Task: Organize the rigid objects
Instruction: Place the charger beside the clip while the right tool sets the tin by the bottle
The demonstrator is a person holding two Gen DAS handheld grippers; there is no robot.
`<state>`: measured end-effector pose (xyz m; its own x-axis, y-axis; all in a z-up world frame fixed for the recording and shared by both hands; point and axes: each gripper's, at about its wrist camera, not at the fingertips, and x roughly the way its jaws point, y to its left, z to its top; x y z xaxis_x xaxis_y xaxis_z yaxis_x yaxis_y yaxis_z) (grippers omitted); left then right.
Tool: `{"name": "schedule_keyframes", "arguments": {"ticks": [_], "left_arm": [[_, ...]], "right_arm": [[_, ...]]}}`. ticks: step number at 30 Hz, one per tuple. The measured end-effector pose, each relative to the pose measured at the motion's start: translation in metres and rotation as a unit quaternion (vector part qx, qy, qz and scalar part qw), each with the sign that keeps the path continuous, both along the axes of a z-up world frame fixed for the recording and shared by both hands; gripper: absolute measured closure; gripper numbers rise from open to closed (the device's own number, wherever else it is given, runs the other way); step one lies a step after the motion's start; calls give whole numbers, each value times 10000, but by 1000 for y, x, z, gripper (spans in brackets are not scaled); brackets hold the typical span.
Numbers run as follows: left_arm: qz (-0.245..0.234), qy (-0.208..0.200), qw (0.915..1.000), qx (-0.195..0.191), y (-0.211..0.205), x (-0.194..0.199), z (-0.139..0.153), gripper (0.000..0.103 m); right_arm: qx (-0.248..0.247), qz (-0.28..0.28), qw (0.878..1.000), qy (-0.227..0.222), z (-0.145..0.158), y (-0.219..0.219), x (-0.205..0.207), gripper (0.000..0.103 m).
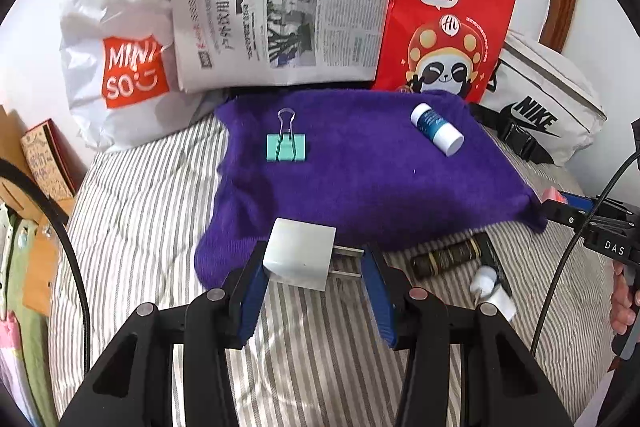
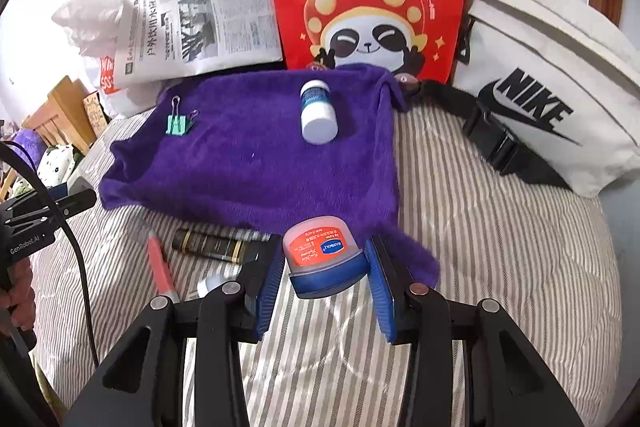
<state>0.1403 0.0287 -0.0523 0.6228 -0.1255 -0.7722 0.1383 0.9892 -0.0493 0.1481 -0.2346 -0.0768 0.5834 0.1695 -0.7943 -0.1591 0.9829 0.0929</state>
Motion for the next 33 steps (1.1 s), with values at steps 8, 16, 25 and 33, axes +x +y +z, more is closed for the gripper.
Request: {"name": "schedule_keyframes", "arguments": {"ticks": [8,16,25,33], "left_arm": [[21,-4,9999,-139,2,31,0,59],[2,107,9998,-153,3,66,-11,59],[27,341,9993,-156,5,91,-34,59],[11,434,9989,-155,9,104,-43,59]], "right_arm": [[-36,-69,9999,-80,4,-3,26,62],[-64,-116,9999,-20,-6,-4,58,62],[-137,29,9993,358,-41,11,100,62],[-288,188,9985,426,-54,28,124,62]]}}
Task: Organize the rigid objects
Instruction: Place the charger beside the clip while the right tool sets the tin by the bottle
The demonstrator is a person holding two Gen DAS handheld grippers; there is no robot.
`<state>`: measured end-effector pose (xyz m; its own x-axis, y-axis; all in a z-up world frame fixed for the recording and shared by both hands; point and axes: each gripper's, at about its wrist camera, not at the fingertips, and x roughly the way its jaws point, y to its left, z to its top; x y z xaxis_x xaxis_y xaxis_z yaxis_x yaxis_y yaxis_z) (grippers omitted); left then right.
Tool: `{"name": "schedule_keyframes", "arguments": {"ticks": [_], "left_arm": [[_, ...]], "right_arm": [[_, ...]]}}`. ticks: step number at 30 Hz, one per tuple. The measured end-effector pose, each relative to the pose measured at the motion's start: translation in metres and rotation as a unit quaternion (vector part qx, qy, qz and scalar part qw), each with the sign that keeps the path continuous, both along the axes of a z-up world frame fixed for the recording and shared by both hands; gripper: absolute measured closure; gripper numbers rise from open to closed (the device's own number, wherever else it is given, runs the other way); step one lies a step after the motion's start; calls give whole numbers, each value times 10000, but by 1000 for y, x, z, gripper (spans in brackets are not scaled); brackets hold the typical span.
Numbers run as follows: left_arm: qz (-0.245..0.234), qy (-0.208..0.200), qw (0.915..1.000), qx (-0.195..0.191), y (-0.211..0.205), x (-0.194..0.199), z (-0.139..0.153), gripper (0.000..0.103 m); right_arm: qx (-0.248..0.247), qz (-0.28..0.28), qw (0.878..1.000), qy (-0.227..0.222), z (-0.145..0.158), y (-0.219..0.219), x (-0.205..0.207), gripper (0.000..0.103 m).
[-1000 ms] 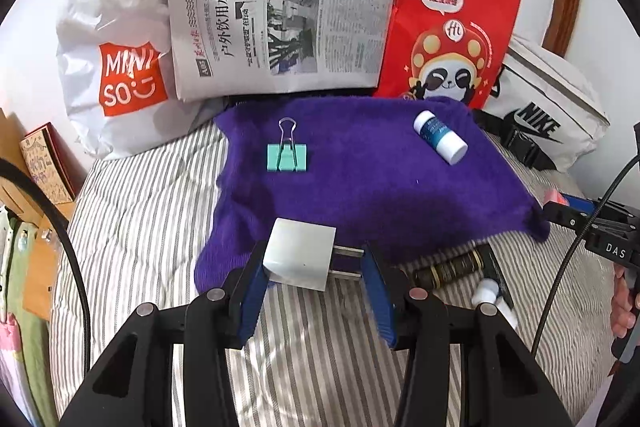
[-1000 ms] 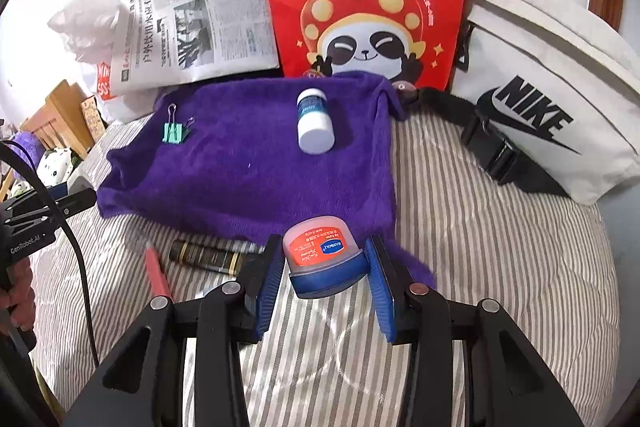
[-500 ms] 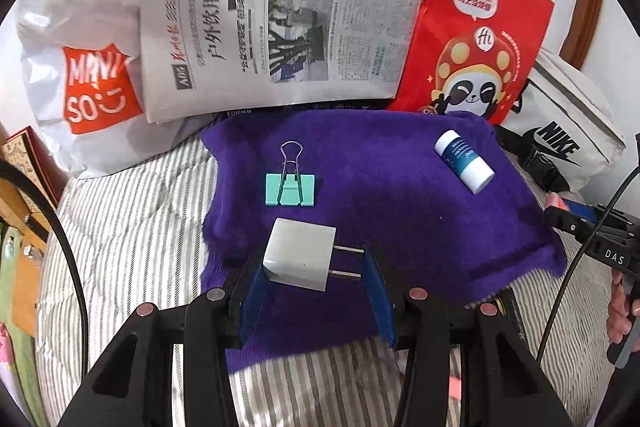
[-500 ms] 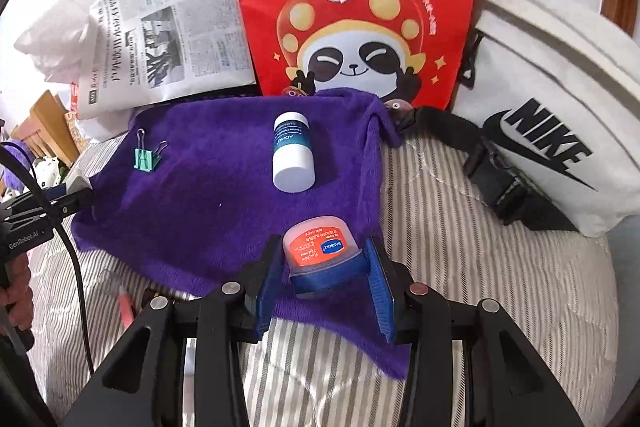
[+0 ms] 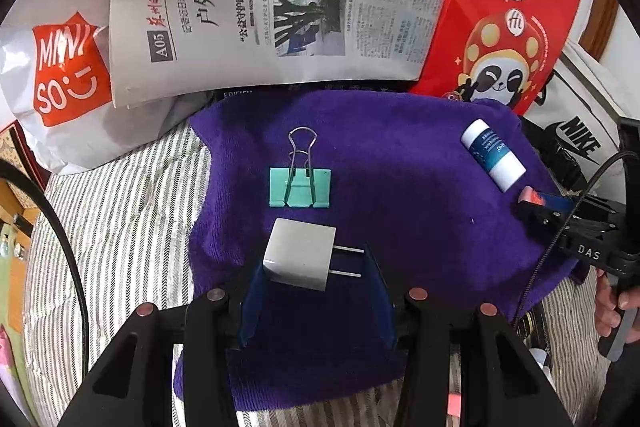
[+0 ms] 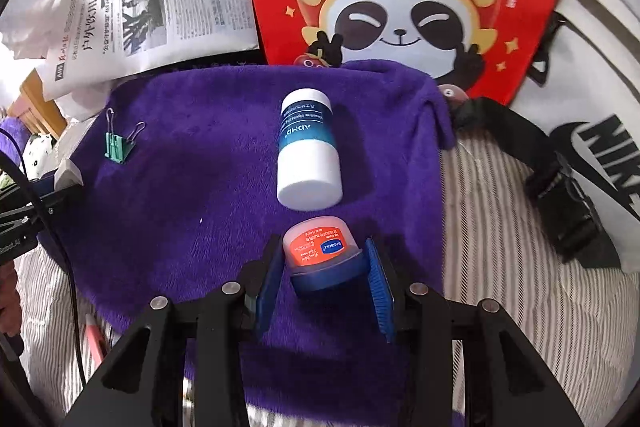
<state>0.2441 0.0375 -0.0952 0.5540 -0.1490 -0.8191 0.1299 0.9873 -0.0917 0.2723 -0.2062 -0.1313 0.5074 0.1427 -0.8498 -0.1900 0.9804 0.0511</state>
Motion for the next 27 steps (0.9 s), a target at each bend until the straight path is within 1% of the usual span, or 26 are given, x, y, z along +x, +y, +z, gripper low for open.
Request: {"name": "schedule_keyframes", "arguments": {"ticks": [4,9,17,20,22,23,27], "left_arm": [[-17,12,10000,6,2,6,-1,59],[-50,38,10000,38,3,12,-5,59],[-70,115,9997,227,-7,22,-14,59],[-137,156,9987,465,-14,24,-20,59],[-180,117,9973,703,-20,24,-23,59],[-187,69,9969,759,-22,24,-23,58],[-124,154,9978,627,-19,24,-24,58]], "right_arm": [[-32,14,10000,55,-6,2,9,62],[-165,125,9998,-9,-8,6,11,62],[-143,218,9996,-110,-10,7,7,61],[-138,248,9995,-129,-11,6,5,61],[-143,276,9994,-151,-11,6,3,61],[-145,273,9994,-168,-10,6,3,61],[-146,326,9992,-165,-11,6,0,61]]}}
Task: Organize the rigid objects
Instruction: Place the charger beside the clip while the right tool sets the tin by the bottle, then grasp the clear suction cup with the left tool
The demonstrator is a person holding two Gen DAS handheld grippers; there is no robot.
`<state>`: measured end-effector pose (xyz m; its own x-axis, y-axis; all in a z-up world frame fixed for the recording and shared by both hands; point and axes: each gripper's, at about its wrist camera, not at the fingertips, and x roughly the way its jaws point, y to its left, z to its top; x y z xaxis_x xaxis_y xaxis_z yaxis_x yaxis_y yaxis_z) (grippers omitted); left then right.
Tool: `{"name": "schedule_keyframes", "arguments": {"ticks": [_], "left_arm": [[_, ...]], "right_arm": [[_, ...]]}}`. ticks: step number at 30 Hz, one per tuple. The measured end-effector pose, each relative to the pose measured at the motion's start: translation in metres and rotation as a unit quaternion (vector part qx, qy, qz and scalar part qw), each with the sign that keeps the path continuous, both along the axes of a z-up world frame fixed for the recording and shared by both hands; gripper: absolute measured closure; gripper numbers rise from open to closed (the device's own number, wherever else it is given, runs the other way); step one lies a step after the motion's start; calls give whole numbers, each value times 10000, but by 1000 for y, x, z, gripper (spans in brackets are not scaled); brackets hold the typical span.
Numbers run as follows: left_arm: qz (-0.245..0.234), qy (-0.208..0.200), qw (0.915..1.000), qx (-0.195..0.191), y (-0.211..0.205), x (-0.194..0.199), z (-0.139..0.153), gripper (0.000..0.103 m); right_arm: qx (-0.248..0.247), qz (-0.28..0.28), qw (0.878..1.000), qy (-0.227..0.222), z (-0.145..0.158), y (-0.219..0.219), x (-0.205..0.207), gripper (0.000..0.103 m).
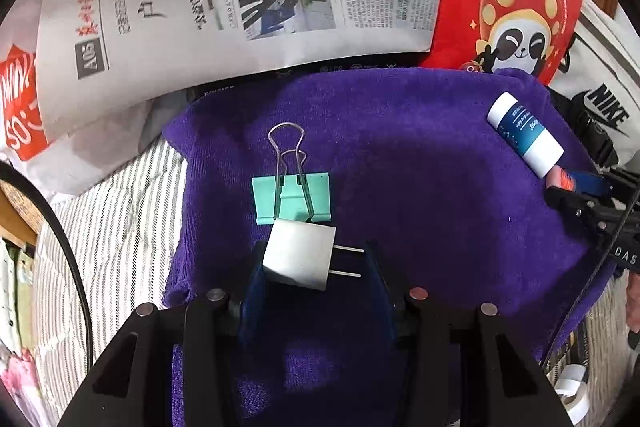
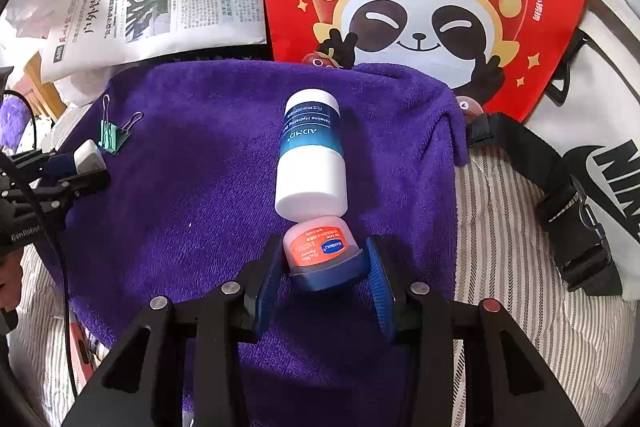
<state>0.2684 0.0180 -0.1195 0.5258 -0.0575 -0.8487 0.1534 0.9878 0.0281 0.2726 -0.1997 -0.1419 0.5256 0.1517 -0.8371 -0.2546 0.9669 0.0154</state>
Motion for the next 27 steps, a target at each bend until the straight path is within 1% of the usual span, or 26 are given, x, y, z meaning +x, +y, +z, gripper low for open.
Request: {"name": "schedule_keyframes", "arguments": {"ticks": [2,4,5,6,8,10,13,16,20,23,25,27], "left_arm": [[24,80,10000,-12,1,0,-1,57],[65,177,9998,-7,1,-2,-1,52],[67,225,9997,-40,2,-4,-1,50],[60,268,9996,-71,5,-8,-1,45],[42,343,9994,-74,4,-16,-2,42],[63,363,9993,0,1,-25,-1,42],[106,349,9993,-24,0,-40,3,42],[86,221,9997,-72,-2,-62,15,42],[97,21,9999,-63,-5,-90,30,42],[76,48,9997,-232,-2,-105,34,42],[32,35,9999,-166,-2,-114,34,42],[30,11,10000,10,-7,-121,32,42]], "right_arm": [[62,46,10000,57,0,-1,0,58],[133,132,9998,119,1,0,-2,52],[148,189,9996,155,1,0,-2,47],[130,226,9995,174,2,1,-4,44],[41,205,9996,187,3,3,-10,43],[6,148,9997,189,5,3,-15,43],[105,24,9996,244,10,-4,-25,43],[264,-41,9994,239,19,-12,-36,43],[271,-184,9994,135,32,-23,-58,43],[414,-218,9989,70,39,-30,-79,43],[392,-263,9989,3,45,-33,-90,43],[428,-272,9987,-8,49,-34,-99,43]]}}
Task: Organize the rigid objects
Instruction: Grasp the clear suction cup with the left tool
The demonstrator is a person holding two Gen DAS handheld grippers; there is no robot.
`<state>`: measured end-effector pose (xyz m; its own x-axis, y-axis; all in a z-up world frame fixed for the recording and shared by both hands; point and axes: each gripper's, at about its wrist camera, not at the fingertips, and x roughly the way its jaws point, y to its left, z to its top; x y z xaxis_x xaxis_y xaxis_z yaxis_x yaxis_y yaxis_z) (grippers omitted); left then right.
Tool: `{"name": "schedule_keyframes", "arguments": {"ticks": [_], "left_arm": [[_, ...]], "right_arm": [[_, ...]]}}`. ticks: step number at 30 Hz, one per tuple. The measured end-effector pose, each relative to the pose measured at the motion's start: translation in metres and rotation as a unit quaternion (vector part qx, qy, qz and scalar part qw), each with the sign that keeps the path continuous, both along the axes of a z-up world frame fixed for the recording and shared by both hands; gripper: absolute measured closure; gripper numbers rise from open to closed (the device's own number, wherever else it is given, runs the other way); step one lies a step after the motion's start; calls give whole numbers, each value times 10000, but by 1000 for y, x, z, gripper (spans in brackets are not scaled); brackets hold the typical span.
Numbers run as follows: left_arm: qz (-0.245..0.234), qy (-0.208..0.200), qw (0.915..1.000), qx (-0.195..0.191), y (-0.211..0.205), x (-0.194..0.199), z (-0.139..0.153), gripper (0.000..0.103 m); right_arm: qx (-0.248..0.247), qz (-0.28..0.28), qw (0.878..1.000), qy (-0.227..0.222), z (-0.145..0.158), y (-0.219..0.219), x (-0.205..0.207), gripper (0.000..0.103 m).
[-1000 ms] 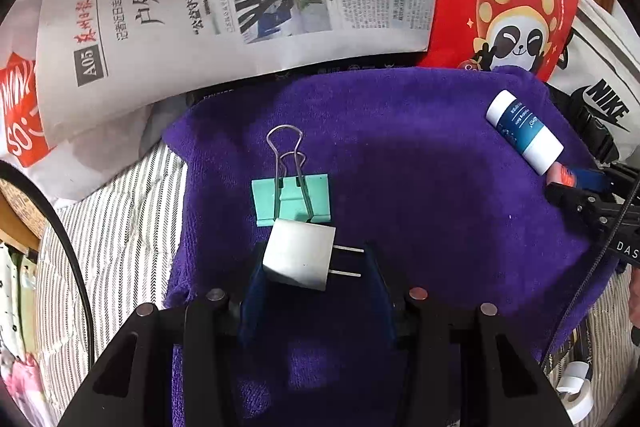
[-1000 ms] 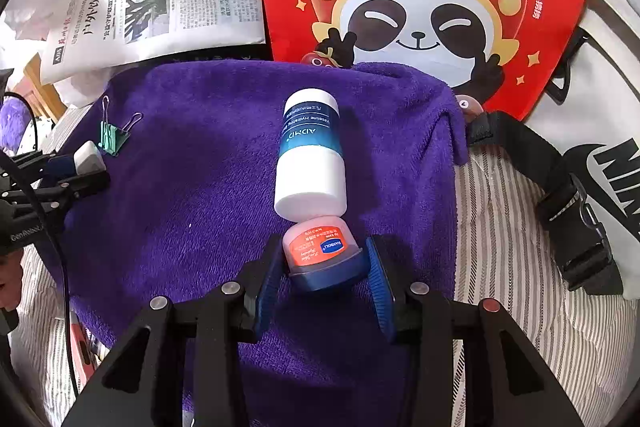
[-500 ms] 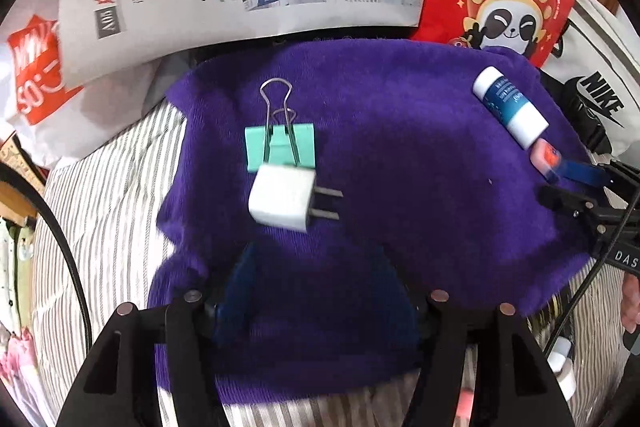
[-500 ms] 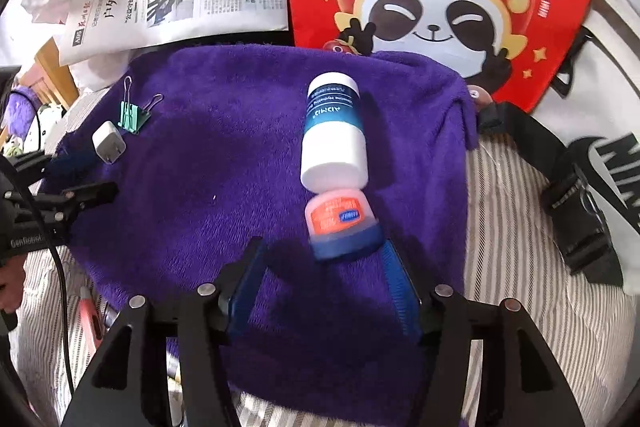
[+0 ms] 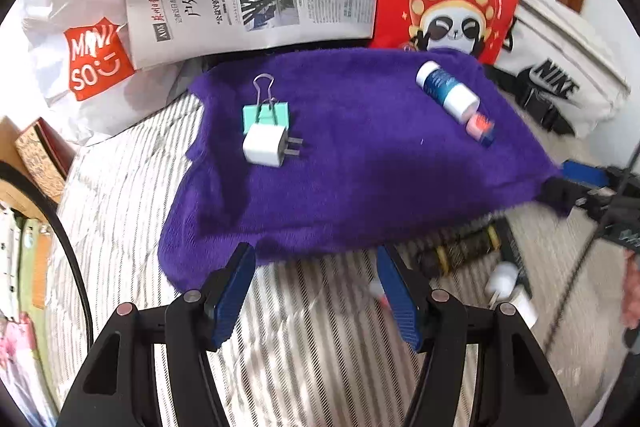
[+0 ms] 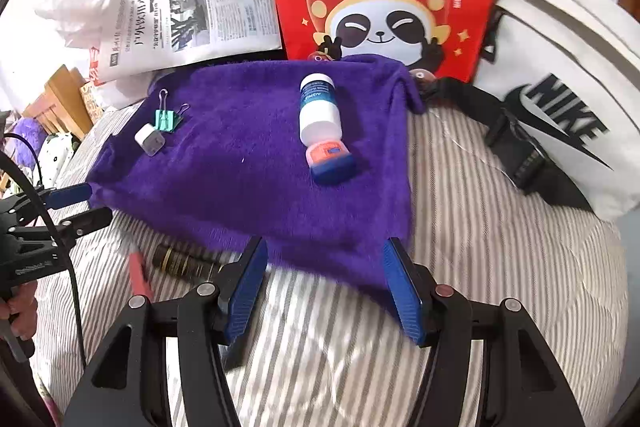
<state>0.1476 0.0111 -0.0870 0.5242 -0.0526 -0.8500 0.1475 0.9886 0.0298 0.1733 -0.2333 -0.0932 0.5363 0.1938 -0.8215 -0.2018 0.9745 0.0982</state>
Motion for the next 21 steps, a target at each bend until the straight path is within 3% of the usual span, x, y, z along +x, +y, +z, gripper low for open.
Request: {"name": "schedule_keyframes", "arguments": {"ticks": [4,9,14,19,21], "left_arm": [[-143,10,9999,-52,-4,-11,-11,42],[-305,-22,9987,408,-17,-18,-31,42],[-377,-239,9977,506,-21,-16,-40,47],[-423,-252,9987,146,-21,-7,-42,63],[-469,-204,9987,-73,-20,-8,-43,77]], "right_arm": [[21,9,10000,-80,7,-3,-26,43],[45,-35,9999,-95,9,-12,-50,43],[7,-65,10000,17,1,-17,-59,43],[-4,-109,9998,175,-11,-20,-62,43],[16,-117,9997,218,-14,-20,-62,43]]}}
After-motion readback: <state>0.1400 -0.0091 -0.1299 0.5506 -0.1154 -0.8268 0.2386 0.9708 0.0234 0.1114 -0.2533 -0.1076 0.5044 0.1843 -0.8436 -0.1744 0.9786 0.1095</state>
